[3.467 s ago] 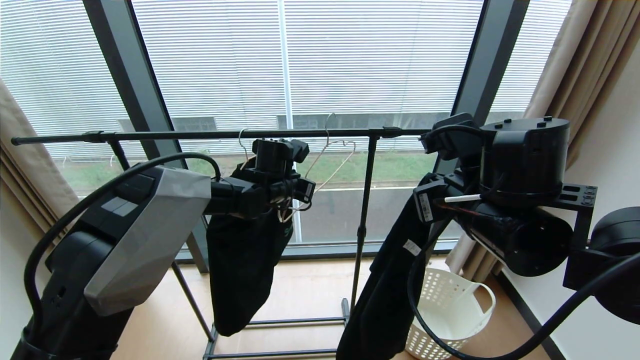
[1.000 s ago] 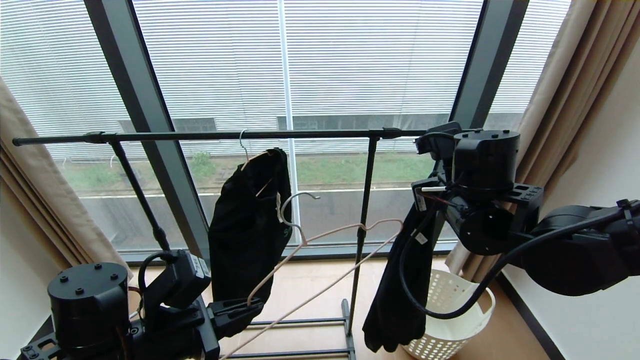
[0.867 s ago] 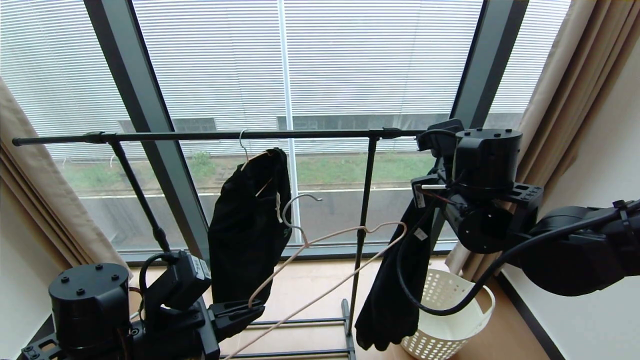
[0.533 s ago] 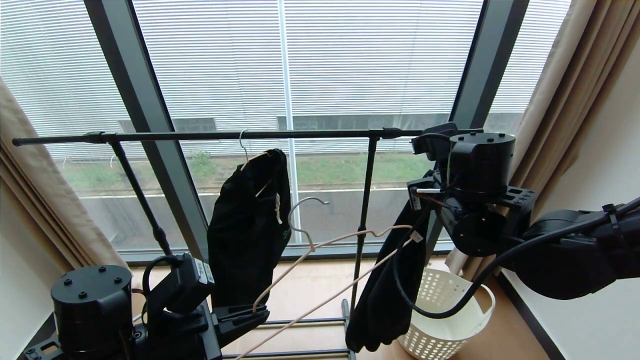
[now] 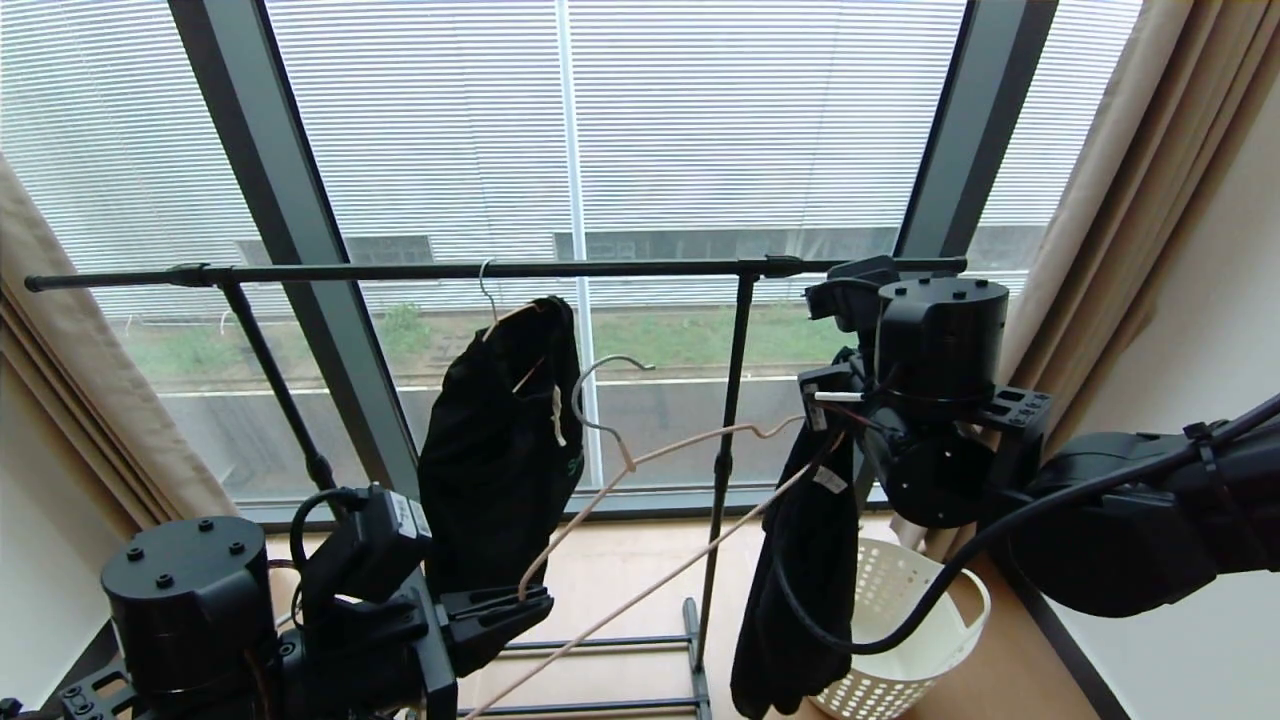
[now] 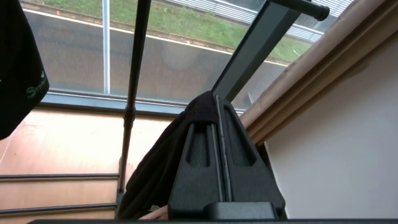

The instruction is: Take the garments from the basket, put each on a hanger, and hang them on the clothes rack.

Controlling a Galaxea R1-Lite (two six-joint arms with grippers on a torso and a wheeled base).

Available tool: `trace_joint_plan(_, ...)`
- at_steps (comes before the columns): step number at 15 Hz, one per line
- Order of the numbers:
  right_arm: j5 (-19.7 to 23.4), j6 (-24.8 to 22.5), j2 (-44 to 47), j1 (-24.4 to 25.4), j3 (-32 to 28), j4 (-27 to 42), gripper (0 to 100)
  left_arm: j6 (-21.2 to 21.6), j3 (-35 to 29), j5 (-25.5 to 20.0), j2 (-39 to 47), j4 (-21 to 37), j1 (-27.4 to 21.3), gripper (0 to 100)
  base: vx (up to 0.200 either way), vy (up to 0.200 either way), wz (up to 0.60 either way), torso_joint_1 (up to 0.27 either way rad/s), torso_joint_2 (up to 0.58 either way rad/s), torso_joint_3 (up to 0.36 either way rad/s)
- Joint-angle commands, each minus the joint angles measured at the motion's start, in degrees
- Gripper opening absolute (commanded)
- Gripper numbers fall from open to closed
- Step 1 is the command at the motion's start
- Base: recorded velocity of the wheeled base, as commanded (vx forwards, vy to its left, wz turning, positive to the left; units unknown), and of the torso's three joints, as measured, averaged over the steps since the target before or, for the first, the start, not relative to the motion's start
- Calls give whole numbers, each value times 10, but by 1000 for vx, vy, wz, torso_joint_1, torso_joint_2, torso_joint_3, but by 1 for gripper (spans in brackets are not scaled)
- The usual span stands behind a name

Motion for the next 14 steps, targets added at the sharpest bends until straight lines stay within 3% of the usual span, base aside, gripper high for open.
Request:
trace_joint_plan(1,-4,0,11,5,2,-8,0,-4,-8,2,27,-12,-2,0,0,0,0,0,0,0)
trace_joint_plan(3,-4,-1,12,8,4,-17,0,-10,-8,5,39,-32,0,0,0,0,0,0,0,0)
trace_joint_plan(5,-6,0,12,13,4,-18,0,-27,-14,45,59,-63,-1,0,0,0,0,0,0,0)
trace_joint_plan(7,-8,0,12,16,5,-18,0,-28,-24,85,75,-72,-2,0,0,0,0,0,0,0)
trace_joint_plan(14,-30,1,12,28,6,-19,0,-28,-36,136,83,-83,-6,0,0,0,0,0,0,0)
